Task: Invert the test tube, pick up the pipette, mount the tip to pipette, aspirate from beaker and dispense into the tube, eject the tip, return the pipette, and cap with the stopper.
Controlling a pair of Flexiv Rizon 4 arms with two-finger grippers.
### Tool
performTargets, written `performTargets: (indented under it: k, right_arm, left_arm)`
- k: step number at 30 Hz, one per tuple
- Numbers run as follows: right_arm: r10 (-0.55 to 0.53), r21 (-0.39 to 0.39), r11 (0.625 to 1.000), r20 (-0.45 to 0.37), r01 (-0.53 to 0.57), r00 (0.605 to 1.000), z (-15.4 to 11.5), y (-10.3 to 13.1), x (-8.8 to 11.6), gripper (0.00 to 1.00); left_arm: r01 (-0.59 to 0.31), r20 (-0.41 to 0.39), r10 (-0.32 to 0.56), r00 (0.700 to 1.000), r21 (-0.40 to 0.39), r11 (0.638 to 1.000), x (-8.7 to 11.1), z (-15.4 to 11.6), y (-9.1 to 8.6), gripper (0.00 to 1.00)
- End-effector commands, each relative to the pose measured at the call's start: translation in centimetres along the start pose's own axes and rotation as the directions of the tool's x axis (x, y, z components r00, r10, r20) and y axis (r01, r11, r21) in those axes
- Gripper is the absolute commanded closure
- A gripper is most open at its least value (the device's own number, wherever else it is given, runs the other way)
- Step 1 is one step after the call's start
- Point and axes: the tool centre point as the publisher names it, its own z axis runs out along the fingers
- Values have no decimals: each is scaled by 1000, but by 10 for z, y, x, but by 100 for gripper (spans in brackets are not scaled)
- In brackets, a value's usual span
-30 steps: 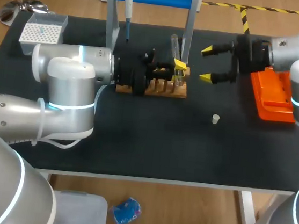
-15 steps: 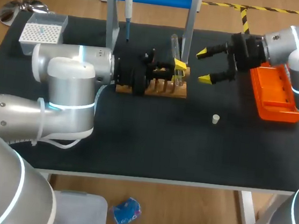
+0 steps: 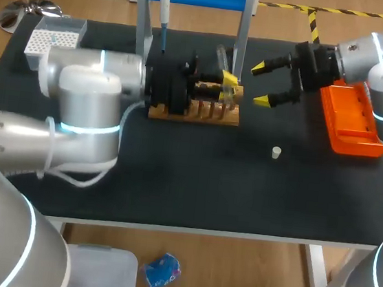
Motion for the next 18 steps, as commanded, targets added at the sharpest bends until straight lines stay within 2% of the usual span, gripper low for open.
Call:
performTargets:
  k: [1,2,3,5,6,7,18]
  right_arm:
    - [-1,3,1000,1,0,1000,0,1,1,0]
    - [-1,3,1000,1,0,1000,0,1,1,0]
    - [-1,3,1000,1,0,1000,0,1,1,0]
    - [-1,3,1000,1,0,1000,0,1,1,0]
    - [-1,3,1000,1,0,1000,0,1,1,0]
    - [-1,3,1000,1,0,1000,0,1,1,0]
    - [-1,3,1000,1,0,1000,0,1,1,0]
  left_arm:
    - [239,-149,-230,962,45,970,-44,-2,14,100]
    - [321,-159,-307,938,68,945,-47,0,17,100]
    - [377,-136,-362,922,109,920,-50,2,18,100]
    - [442,-158,-421,893,136,886,-56,6,21,100]
    - [450,-177,-425,888,132,883,-59,7,22,100]
    - [426,-154,-405,901,145,893,-64,8,23,100]
    - [426,-154,-405,901,145,893,-64,8,23,100]
